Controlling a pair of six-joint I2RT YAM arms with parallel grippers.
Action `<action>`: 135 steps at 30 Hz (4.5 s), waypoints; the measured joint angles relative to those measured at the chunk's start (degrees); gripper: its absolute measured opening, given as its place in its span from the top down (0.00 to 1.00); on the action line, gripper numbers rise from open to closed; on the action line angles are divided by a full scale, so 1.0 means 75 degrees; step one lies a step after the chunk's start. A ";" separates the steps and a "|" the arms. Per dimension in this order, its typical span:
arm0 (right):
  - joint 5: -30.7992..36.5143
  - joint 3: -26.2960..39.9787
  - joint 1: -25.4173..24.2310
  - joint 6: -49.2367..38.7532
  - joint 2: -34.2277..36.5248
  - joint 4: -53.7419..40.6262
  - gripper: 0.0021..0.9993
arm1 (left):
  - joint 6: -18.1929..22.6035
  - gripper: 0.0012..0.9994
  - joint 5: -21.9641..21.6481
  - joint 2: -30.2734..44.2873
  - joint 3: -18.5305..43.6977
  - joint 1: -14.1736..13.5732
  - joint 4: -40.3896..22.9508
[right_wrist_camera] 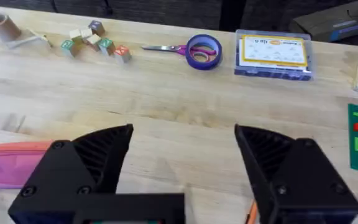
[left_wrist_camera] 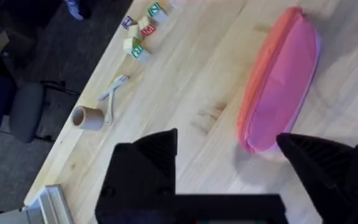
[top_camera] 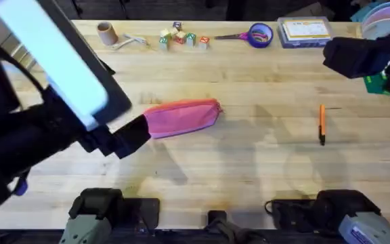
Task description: Unzip the bag, pick up the pens from the table one at a time and place them inside, then zip the bag closed.
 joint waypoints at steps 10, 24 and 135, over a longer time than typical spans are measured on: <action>0.0000 0.0000 0.0000 -0.0058 0.0000 -0.0090 0.00 | 0.0826 0.01 0.0511 0.0003 -0.1525 0.0374 0.1218; 0.0007 0.0000 0.0000 -0.0343 0.0000 -0.0370 0.00 | 0.0942 0.01 0.1195 0.0182 -0.1793 0.0637 0.1361; -0.4308 0.0000 0.0006 -0.0724 0.2931 -0.0769 0.00 | 0.6591 0.95 0.4718 0.7493 0.0107 0.2687 -0.0545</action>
